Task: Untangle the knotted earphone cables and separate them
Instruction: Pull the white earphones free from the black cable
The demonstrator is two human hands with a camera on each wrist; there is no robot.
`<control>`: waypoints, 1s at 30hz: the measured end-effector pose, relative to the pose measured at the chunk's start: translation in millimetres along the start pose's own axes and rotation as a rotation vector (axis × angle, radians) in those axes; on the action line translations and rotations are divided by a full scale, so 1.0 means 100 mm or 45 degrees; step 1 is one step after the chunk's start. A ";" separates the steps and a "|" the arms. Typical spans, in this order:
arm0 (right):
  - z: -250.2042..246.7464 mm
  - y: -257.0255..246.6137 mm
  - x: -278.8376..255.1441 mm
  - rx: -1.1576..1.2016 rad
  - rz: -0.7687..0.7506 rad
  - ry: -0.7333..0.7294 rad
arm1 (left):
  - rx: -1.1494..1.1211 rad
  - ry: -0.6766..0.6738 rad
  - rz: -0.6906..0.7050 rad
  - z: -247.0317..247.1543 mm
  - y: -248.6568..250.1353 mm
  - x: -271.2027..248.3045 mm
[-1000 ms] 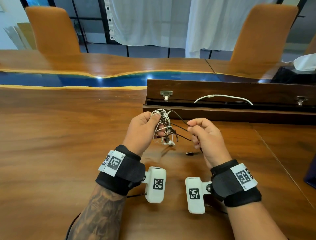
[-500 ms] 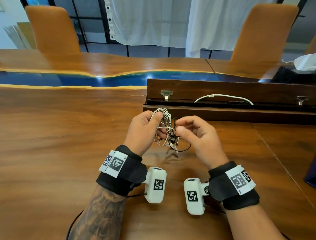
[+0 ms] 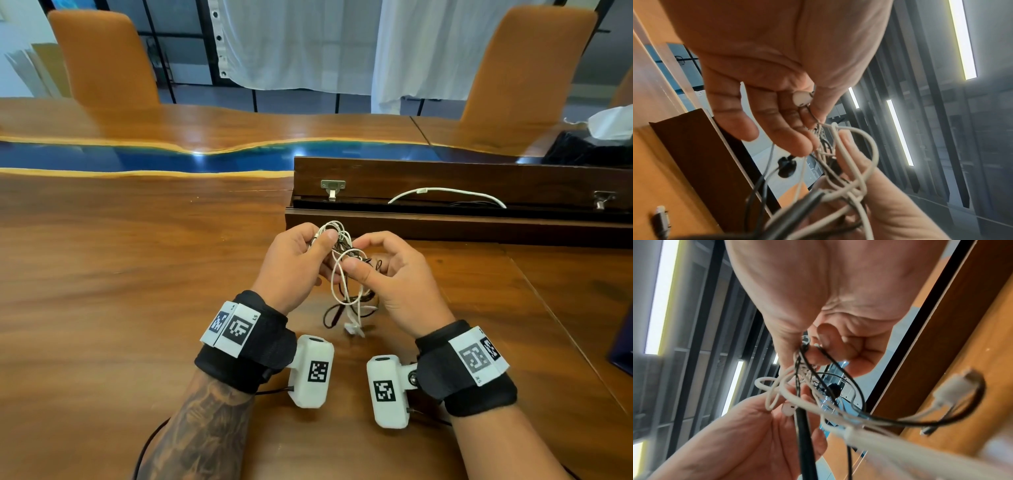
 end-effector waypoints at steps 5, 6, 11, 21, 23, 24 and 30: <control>-0.04 0.01 -0.01 0.004 0.038 0.061 | 0.020 0.001 0.026 0.00 0.02 0.00; -0.04 0.04 0.00 -0.012 0.052 0.067 | 0.024 0.005 0.024 -0.01 0.01 0.00; -0.05 0.06 0.00 -0.097 0.024 0.071 | 0.025 -0.033 0.015 0.02 0.02 -0.01; -0.04 0.02 -0.01 -0.098 -0.011 0.059 | -0.021 -0.051 0.062 0.05 0.01 -0.01; -0.04 0.05 0.01 -0.095 -0.002 0.067 | -0.024 0.006 0.063 -0.02 0.00 0.01; -0.03 0.06 0.02 -0.094 0.000 0.069 | -0.024 0.027 0.059 -0.04 0.00 0.01; -0.02 0.05 0.02 0.005 0.029 0.104 | -0.054 0.044 0.055 -0.04 0.00 0.01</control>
Point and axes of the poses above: each hand's wrist, its own x-axis towards the middle knuckle, its own z-axis out of the palm, y = z × x, the point moved 5 cm from there along x, towards the middle knuckle, and after that the axes turned 1 degree about -x, right-handed, at the moved point
